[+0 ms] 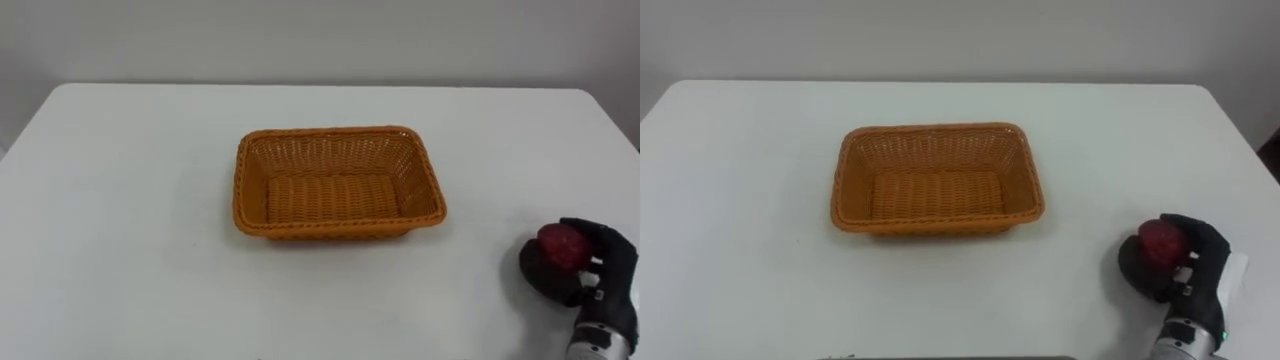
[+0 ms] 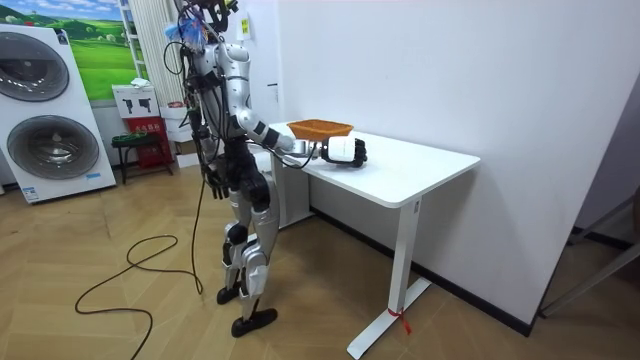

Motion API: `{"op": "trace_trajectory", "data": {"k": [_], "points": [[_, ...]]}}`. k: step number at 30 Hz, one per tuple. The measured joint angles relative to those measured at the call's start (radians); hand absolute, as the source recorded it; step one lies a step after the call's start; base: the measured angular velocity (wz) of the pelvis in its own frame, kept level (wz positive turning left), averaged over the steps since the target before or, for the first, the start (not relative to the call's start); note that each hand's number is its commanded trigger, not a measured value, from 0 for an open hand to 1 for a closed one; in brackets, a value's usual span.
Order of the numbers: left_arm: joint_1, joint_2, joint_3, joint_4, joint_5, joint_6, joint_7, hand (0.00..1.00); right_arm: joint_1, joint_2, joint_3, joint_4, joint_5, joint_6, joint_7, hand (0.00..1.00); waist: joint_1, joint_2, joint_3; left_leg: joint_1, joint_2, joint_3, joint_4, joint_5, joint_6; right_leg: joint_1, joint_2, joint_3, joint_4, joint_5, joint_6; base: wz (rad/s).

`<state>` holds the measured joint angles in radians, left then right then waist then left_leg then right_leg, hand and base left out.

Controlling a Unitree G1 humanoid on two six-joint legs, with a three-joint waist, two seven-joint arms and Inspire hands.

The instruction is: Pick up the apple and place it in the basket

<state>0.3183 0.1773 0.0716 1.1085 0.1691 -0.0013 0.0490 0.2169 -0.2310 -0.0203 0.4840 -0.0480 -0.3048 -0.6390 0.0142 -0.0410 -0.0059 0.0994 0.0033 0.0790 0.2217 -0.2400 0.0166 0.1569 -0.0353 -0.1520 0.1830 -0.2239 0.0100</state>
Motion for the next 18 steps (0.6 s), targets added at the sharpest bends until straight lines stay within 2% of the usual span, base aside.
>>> {"op": "trace_trajectory", "data": {"k": [4, 7, 9, 12, 13, 16, 17, 18], "points": [[-0.006, 0.000, 0.000, 0.011, -0.001, -0.001, 0.003, 0.00, 0.003, 0.000, -0.002, -0.005, 0.000, 0.004, -0.008, 1.00, 0.004, -0.002, 0.0012, 0.000, 0.000, 0.000, 0.000, 0.000, 0.000, 0.000, 0.000, 0.000, 0.000, 0.000, 0.000, 0.00], [-0.007, 0.001, 0.000, 0.011, 0.000, 0.000, 0.003, 0.00, 0.020, 0.000, 0.002, -0.076, 0.002, 0.045, -0.006, 1.00, 0.006, -0.001, 0.0019, 0.000, 0.000, 0.000, -0.004, 0.000, 0.000, 0.000, 0.000, 0.000, 0.000, 0.000, 0.000, 0.00], [-0.010, 0.001, 0.000, 0.011, 0.000, 0.001, 0.002, 0.00, 0.027, 0.001, 0.013, -0.104, 0.005, 0.059, -0.001, 1.00, 0.012, 0.002, 0.0017, 0.001, -0.001, 0.001, -0.009, 0.000, 0.000, -0.001, 0.000, 0.002, 0.001, 0.000, 0.000, -0.02], [-0.013, 0.004, 0.000, 0.012, 0.000, 0.004, -0.003, 0.00, 0.028, 0.001, 0.037, -0.159, 0.023, 0.079, -0.002, 1.00, 0.020, -0.002, 0.0086, 0.009, -0.002, 0.003, -0.009, 0.001, -0.001, -0.002, 0.000, 0.006, 0.003, 0.000, 0.000, -0.04], [-0.014, 0.006, 0.000, 0.012, 0.000, 0.004, -0.011, 0.00, 0.027, 0.001, 0.039, -0.194, 0.023, 0.083, -0.001, 1.00, 0.020, 0.004, 0.0099, 0.009, -0.002, 0.002, -0.008, 0.001, -0.001, -0.005, -0.001, 0.005, 0.002, 0.000, 0.000, 0.00], [-0.014, 0.008, 0.001, 0.014, -0.001, 0.006, -0.022, 0.00, 0.025, 0.000, 0.036, -0.282, 0.024, 0.085, -0.001, 1.00, 0.020, 0.006, 0.0087, 0.001, -0.002, 0.000, -0.007, 0.001, -0.001, -0.011, -0.001, -0.003, 0.002, 0.000, 0.000, 0.00], [-0.014, 0.008, 0.001, 0.014, -0.001, 0.006, -0.022, 0.00, 0.022, 0.000, 0.036, -0.303, 0.024, 0.085, -0.001, 1.00, 0.020, 0.010, 0.0047, -0.001, -0.001, 0.000, -0.005, 0.001, -0.001, -0.014, -0.001, -0.003, 0.002, 0.000, 0.000, 0.00], [-0.014, 0.008, 0.001, 0.015, -0.001, 0.006, -0.022, 0.00, 0.019, 0.000, 0.036, -0.311, 0.024, 0.085, -0.001, 1.00, 0.020, 0.009, 0.0049, -0.001, -0.001, 0.000, -0.003, 0.001, -0.001, -0.014, 0.000, -0.003, 0.002, 0.000, 0.000, 0.00]]}}
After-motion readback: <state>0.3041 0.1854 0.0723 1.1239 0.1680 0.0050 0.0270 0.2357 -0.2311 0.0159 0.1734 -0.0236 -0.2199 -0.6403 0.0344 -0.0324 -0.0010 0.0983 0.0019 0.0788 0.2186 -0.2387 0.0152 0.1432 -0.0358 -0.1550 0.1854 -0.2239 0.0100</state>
